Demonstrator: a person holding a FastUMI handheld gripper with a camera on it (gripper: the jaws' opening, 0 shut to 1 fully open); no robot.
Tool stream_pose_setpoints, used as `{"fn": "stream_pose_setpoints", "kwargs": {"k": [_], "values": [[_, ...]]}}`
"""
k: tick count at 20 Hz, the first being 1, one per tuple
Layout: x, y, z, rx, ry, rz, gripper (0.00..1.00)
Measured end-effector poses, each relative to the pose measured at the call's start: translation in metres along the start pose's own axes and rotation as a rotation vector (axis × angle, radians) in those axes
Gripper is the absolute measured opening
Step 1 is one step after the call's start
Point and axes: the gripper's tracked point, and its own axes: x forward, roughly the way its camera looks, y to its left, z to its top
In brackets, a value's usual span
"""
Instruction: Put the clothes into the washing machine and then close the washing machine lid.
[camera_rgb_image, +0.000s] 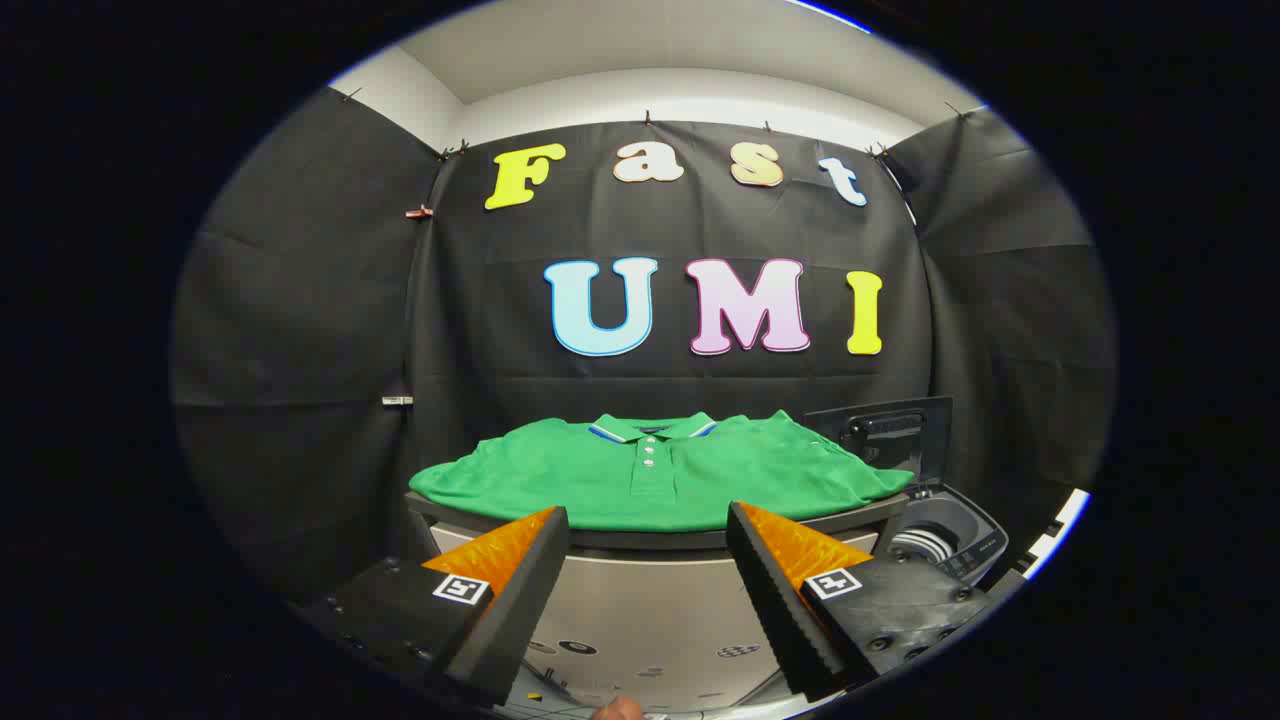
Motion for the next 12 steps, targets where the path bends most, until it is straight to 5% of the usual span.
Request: {"fn": "stream_pose_setpoints", "kwargs": {"k": [12], "values": [[0.0032,0.0093,-0.0067,-0.003,0.002,0.007,0.99]]}}
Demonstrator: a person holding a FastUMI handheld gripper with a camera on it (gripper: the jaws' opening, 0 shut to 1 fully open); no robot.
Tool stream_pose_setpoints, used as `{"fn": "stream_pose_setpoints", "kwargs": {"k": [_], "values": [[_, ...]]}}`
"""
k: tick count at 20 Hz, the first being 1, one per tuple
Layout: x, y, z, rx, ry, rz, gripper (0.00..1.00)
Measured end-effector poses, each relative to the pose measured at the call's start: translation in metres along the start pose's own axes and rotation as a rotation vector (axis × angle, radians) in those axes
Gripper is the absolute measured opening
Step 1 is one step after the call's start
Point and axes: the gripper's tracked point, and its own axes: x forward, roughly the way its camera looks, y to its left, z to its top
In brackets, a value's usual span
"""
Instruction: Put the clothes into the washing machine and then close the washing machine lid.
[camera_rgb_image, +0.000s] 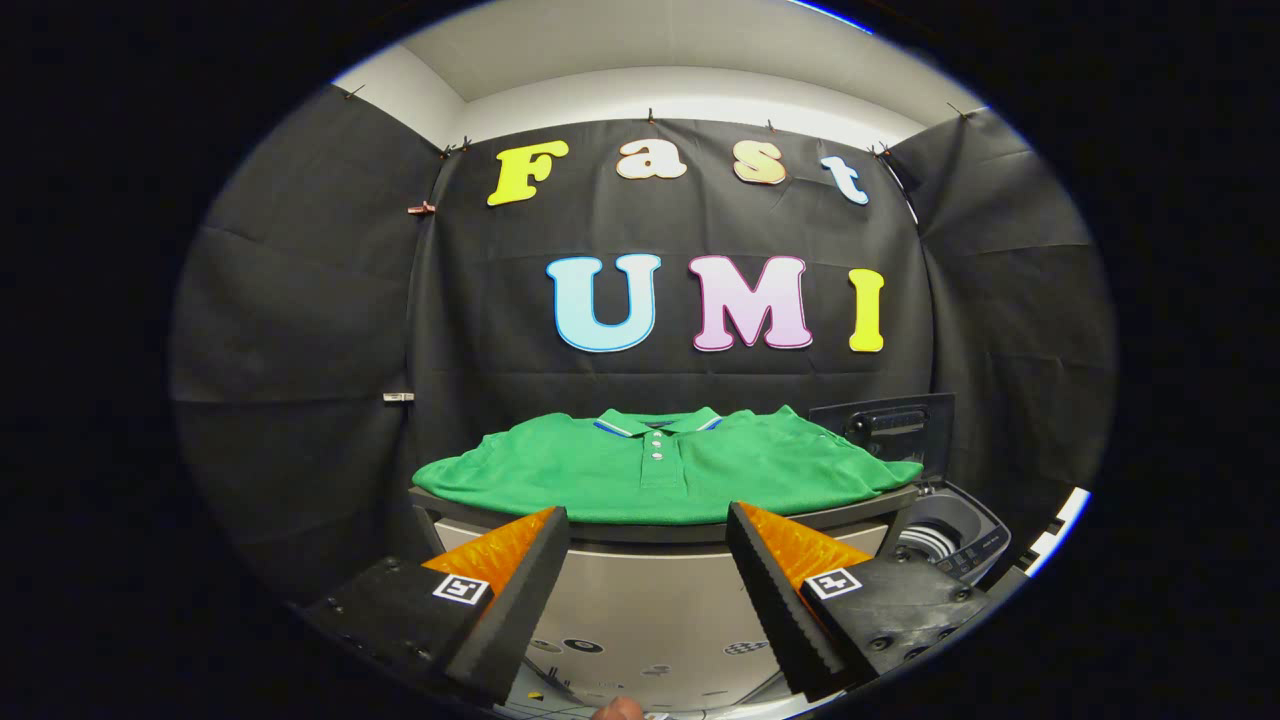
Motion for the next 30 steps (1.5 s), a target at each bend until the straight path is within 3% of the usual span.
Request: {"fn": "stream_pose_setpoints", "kwargs": {"k": [21,30], "values": [[0.007,-0.008,0.008,0.005,-0.009,-0.031,0.99],[0.066,-0.002,0.049,0.049,0.051,-0.008,0.99]]}}
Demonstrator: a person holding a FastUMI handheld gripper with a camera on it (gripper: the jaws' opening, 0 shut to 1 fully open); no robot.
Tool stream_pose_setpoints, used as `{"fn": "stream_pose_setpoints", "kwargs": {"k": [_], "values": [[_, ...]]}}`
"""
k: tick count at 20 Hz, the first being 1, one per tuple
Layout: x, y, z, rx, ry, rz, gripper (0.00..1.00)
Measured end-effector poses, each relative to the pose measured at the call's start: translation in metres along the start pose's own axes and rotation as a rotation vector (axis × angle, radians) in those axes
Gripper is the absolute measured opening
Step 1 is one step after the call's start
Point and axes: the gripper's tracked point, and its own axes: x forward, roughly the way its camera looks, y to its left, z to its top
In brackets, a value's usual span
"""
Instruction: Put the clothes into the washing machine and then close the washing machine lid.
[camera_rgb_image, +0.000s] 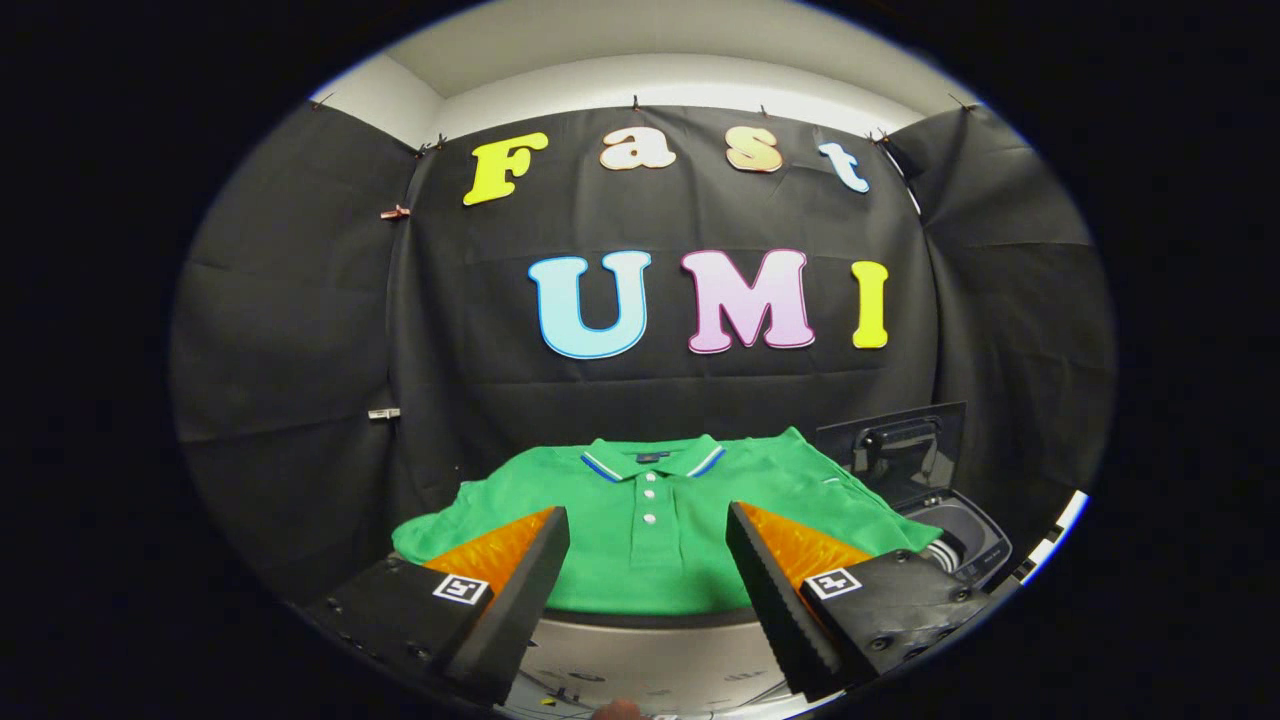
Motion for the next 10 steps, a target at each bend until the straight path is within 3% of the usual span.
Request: {"fn": "stream_pose_setpoints", "kwargs": {"k": [10], "values": [[0.083,-0.009,0.003,0.036,0.241,-0.008,0.99]]}}
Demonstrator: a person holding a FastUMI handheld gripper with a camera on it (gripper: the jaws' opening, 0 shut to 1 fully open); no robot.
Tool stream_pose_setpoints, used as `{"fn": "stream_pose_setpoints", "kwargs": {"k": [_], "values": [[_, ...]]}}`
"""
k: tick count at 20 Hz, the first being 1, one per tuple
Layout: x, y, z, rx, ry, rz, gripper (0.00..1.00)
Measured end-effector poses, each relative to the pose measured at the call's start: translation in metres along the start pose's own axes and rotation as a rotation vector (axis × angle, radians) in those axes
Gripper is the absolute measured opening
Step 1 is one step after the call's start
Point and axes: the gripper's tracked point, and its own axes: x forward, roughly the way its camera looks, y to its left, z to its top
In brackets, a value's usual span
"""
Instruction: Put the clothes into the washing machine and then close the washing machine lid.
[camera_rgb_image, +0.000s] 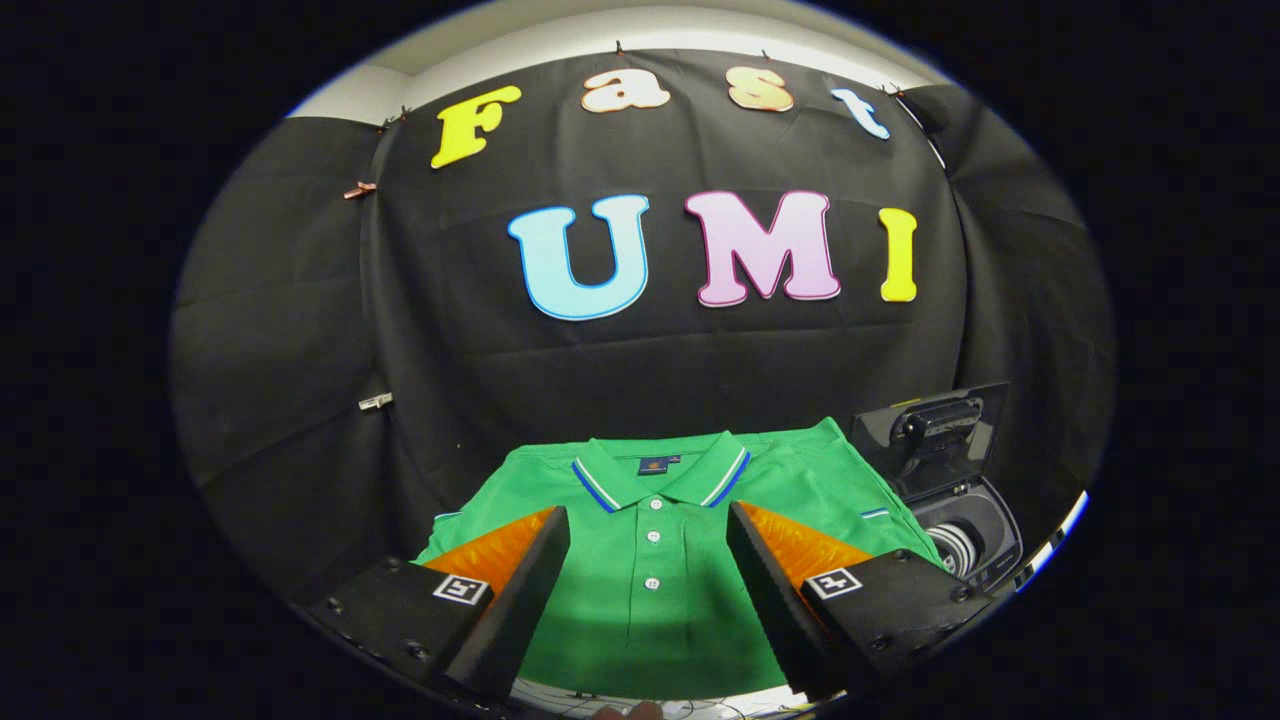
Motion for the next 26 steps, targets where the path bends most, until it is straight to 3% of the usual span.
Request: {"fn": "stream_pose_setpoints", "kwargs": {"k": [9,16,26], "values": [[0.055,-0.008,-0.021,-0.073,0.272,-0.055,0.99],[0.067,-0.016,-0.056,-0.091,0.505,-0.072,0.99],[0.061,-0.022,-0.058,-0.084,0.601,-0.102,0.97]]}}
